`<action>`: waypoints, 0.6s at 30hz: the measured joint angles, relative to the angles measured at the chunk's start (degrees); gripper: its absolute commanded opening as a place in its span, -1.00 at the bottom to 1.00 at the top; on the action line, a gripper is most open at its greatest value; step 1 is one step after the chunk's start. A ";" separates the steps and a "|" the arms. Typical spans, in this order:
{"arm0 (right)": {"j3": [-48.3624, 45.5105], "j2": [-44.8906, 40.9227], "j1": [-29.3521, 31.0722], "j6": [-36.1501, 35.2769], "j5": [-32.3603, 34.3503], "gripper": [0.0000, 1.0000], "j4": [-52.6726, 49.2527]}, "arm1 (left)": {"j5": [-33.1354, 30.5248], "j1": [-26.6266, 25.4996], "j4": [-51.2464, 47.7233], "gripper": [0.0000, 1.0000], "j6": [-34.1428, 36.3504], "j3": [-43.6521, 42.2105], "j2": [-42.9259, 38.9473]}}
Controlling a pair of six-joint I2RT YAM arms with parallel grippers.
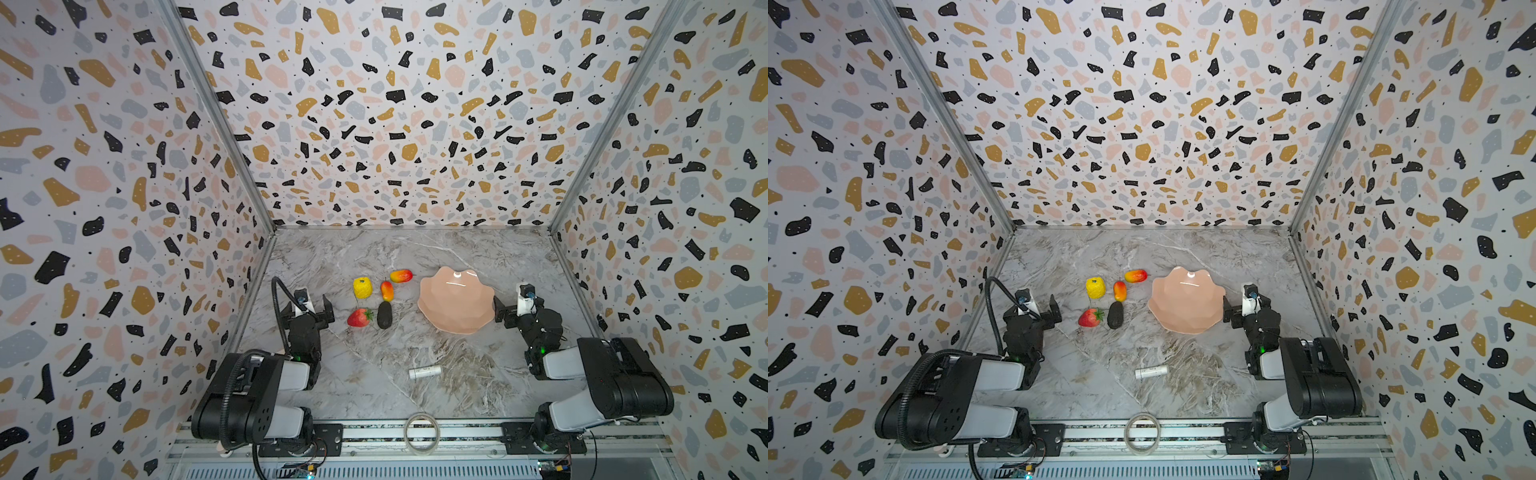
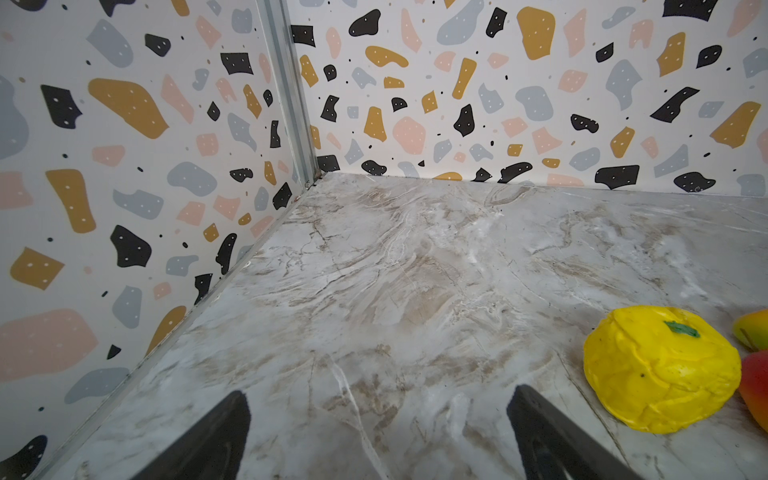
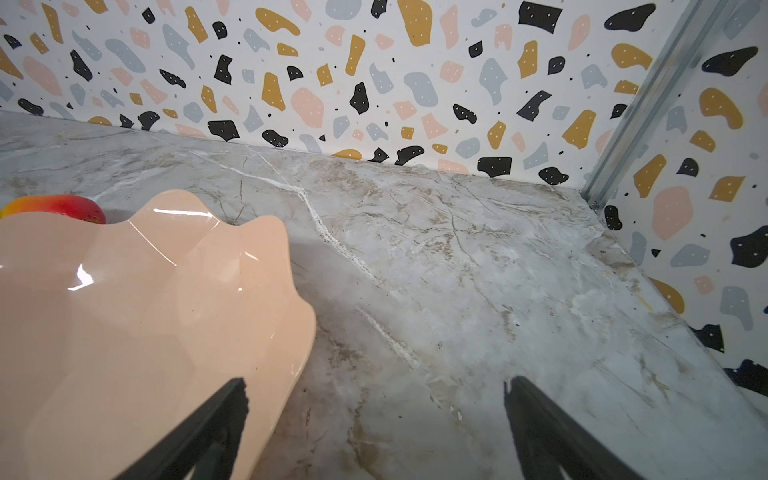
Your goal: Place and organize the fake fruits in the fruit bowl
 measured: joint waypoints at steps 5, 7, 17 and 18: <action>0.00 -0.15 -0.07 0.35 0.35 0.98 0.00 | 0.00 0.00 0.00 0.99 0.00 0.00 0.00; -0.02 -1.70 -0.17 0.92 1.62 0.98 -1.11 | -0.02 0.00 -1.05 0.99 0.00 0.52 -0.37; 11.17 -23.82 2.08 2.01 8.50 0.98 -20.20 | -5.90 -5.27 -23.87 0.99 -3.21 12.52 -20.44; 15.78 -23.12 3.39 1.92 8.37 0.98 -23.41 | -6.12 -5.46 -27.85 0.99 -4.17 15.56 -21.57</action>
